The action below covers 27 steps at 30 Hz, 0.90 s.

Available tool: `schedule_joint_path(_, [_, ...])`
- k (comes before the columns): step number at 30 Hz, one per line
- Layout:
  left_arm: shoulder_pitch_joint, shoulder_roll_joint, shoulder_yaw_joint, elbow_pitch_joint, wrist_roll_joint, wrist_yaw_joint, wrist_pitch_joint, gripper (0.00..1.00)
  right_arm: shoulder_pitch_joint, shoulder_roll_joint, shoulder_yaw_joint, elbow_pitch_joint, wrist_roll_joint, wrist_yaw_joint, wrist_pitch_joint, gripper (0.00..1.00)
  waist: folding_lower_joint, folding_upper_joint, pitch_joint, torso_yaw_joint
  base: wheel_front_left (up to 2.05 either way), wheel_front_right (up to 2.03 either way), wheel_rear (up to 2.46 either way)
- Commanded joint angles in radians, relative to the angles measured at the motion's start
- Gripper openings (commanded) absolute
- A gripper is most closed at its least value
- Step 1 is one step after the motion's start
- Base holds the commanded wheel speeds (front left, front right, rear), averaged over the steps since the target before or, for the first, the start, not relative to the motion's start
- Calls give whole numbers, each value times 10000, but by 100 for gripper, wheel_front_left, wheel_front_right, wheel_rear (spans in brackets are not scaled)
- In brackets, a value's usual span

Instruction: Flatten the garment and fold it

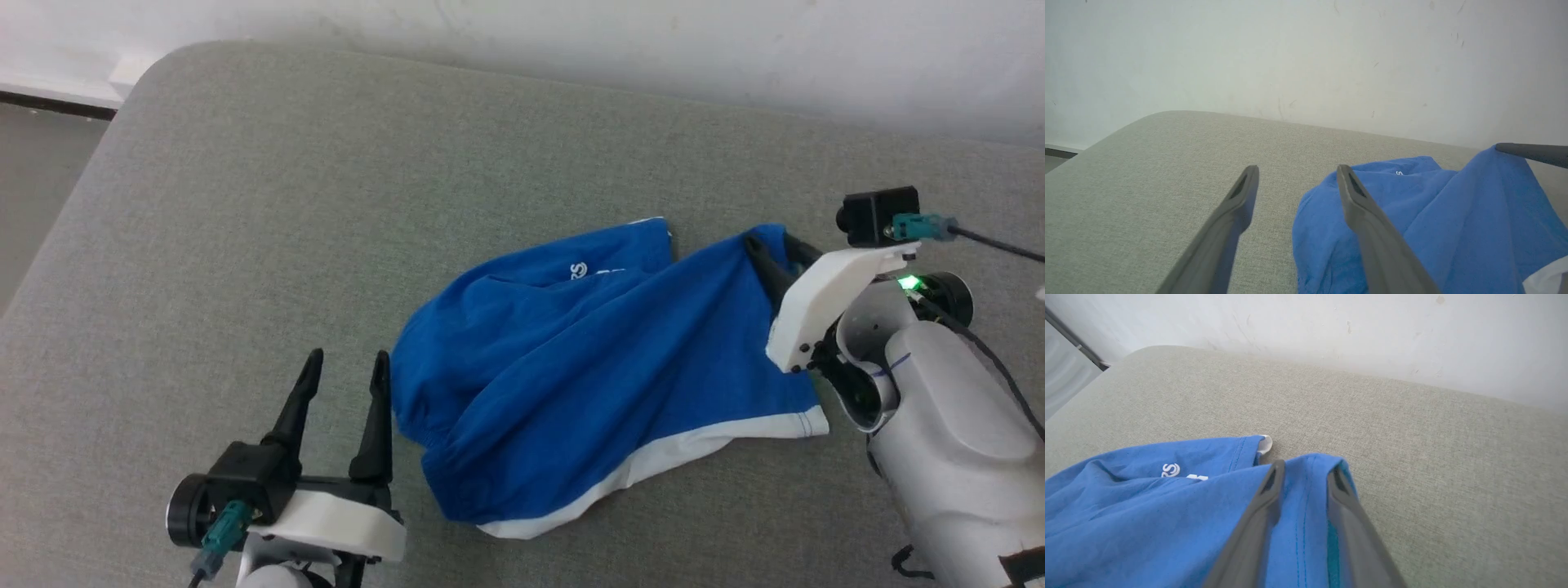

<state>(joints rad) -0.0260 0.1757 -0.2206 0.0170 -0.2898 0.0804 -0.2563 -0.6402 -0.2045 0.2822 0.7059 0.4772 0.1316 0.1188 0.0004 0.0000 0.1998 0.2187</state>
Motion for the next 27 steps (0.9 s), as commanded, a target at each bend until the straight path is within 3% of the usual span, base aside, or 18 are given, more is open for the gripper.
schedule_joint_path(1, [-37,-33,121,88,112,-13,-54,100,172,-19,84,-45,95,-9,-627,100,-4,0,-200,-99,0,0,0])
schedule_joint_path(6, [398,91,421,279,132,74,-54,100,1087,-237,145,-364,-224,-9,-2679,100,-4,0,-939,-509,0,0,0])
schedule_joint_path(12, [979,367,629,196,-58,171,399,100,2365,-313,-350,-1185,-845,-9,-3513,100,-4,0,-1771,-924,0,0,0])
schedule_joint_path(19, [1782,694,794,-551,-907,34,2149,100,4674,50,-1370,-3523,-1858,-9,-3026,100,-4,0,-2398,-1344,0,0,0])
schedule_joint_path(27, [2279,1270,175,-1682,-1805,-219,5704,100,6795,798,-2298,-6687,-2727,-9,-1490,100,-4,0,-2434,-1809,0,0,0])
